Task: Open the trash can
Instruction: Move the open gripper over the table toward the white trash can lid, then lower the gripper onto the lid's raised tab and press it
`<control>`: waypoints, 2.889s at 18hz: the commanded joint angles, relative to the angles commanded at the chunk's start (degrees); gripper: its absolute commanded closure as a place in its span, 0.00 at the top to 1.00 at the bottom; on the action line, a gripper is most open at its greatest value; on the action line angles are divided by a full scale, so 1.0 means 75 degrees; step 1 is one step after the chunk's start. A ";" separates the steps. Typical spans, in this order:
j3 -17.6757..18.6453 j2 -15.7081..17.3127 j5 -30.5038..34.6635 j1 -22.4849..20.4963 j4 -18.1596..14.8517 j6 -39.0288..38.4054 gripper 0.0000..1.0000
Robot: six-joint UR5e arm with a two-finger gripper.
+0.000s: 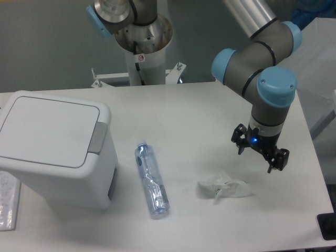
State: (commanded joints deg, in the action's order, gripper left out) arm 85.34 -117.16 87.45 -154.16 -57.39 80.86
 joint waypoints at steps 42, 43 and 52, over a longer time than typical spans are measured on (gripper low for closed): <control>-0.0375 0.1758 -0.4348 0.2296 0.0516 -0.8213 1.00; -0.0340 0.1758 -0.4336 0.2343 0.0504 -0.8342 1.00; -0.0165 0.1862 -0.3880 0.2718 0.0375 -0.9023 1.00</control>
State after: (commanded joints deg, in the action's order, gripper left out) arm 84.10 -103.19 58.35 -133.77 -54.58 13.18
